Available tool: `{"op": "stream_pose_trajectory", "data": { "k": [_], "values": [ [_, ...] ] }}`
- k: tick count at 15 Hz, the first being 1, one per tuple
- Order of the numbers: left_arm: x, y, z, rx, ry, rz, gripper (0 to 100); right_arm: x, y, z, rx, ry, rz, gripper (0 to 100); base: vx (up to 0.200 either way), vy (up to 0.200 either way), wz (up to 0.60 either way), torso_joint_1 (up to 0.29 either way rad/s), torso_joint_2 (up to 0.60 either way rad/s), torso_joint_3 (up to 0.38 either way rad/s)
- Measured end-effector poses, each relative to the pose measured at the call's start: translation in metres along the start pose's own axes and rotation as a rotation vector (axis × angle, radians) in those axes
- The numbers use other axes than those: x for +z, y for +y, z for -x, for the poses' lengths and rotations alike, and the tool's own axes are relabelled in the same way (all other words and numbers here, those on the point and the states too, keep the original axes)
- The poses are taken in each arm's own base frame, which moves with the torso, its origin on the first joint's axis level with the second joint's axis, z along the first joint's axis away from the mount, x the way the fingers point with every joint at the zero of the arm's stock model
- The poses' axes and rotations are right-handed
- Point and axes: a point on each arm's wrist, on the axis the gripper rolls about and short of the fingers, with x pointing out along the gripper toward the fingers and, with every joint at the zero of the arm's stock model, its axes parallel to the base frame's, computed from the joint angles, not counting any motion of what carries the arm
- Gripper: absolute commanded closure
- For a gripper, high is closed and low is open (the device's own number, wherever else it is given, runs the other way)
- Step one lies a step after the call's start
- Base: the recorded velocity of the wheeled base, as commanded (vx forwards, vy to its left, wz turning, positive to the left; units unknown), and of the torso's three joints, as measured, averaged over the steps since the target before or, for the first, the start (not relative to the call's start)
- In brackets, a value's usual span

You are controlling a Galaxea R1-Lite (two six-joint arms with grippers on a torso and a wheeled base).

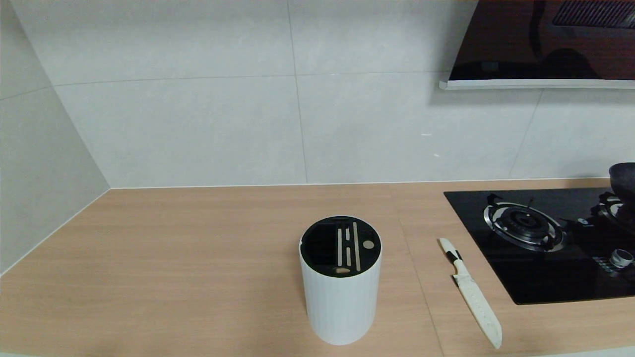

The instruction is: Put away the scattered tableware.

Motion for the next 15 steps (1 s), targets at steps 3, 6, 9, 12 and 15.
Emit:
{"op": "stream_pose_trajectory", "data": {
  "k": [3, 6, 9, 12, 15],
  "values": [
    [0.000, 0.000, 0.000, 0.000, 0.000, 0.000, 0, 0.016, -0.001, -0.018, 0.076, 0.121, -0.010, 0, 0.000, 0.000, 0.00, 0.000, 0.00, 0.000],
    [0.000, 0.000, 0.000, 0.000, 0.000, 0.000, 0, 0.032, 0.000, -0.048, 0.137, 0.277, -0.014, 0, 0.000, 0.000, 0.00, 0.000, 0.00, 0.000],
    [0.000, 0.000, 0.000, 0.000, 0.000, 0.000, 0, 0.047, 0.004, -0.086, 0.188, 0.405, -0.009, 0, 0.000, 0.000, 0.00, 0.000, 0.00, 0.000],
    [0.000, 0.000, 0.000, 0.000, 0.001, 0.000, 0, 0.050, 0.012, -0.131, 0.225, 0.493, -0.001, 0, 0.000, 0.000, 0.00, 0.000, 0.00, 0.000],
    [0.000, 0.000, 0.000, 0.000, 0.000, 0.000, 0, 0.042, 0.020, -0.177, 0.227, 0.530, 0.008, 0, 0.000, 0.000, 0.00, 0.000, 0.00, 0.000]
  ]
}}
